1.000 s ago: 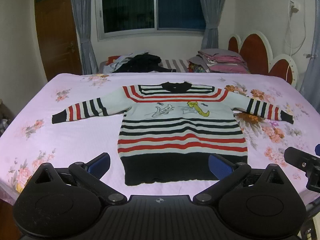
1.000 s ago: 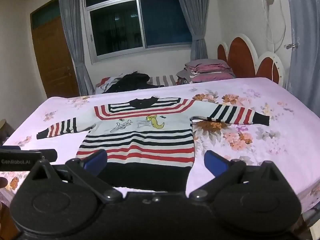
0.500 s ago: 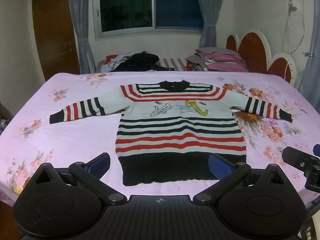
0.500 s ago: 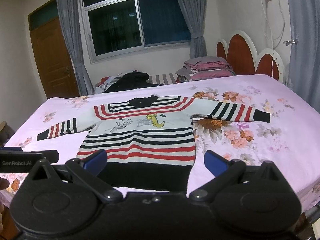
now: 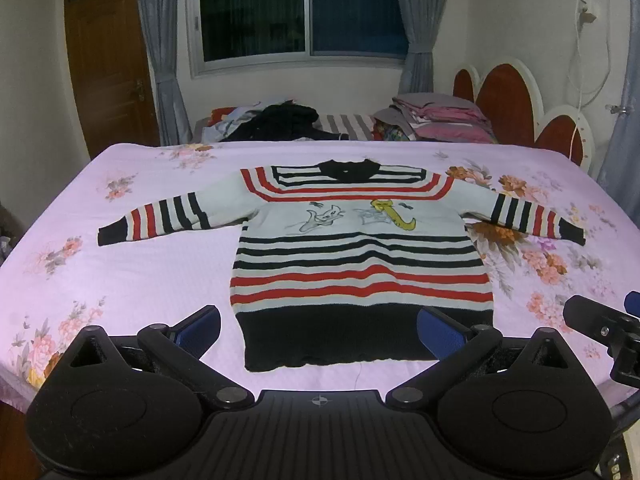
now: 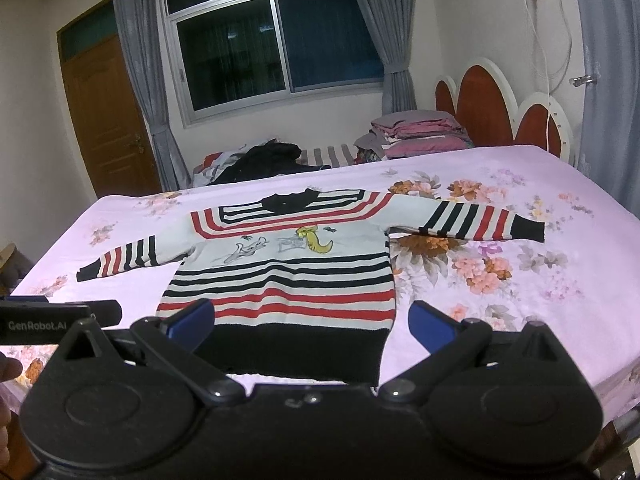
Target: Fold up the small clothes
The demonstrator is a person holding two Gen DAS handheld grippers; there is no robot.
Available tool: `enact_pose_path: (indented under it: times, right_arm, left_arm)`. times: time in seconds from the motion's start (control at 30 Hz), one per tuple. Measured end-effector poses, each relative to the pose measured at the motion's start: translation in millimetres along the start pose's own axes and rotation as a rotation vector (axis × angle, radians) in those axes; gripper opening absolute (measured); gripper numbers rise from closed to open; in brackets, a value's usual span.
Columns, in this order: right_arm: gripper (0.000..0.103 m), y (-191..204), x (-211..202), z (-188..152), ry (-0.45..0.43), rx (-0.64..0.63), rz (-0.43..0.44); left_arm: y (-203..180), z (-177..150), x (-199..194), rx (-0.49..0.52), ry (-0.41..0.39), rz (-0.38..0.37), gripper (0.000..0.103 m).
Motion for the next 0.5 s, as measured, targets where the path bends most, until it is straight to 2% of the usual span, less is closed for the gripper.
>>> enact_pose_path:
  times: [0.5]
  right_arm:
    - [0.103, -0.1, 3.5, -1.3, 0.007, 0.005, 0.001]
  left_arm:
    - [-2.3, -0.4, 3.1, 0.004, 0.007, -0.001, 0.103]
Point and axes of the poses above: each gripper's, at about its wrist camera, not at the fingertips, and x roughly the way its jaws point, y to its left, z to its top, the point moved 2 cm from there along x, roughly the way its jaws point, and after that the axes turned 10 degrees about -x, right-handed, at the moved point
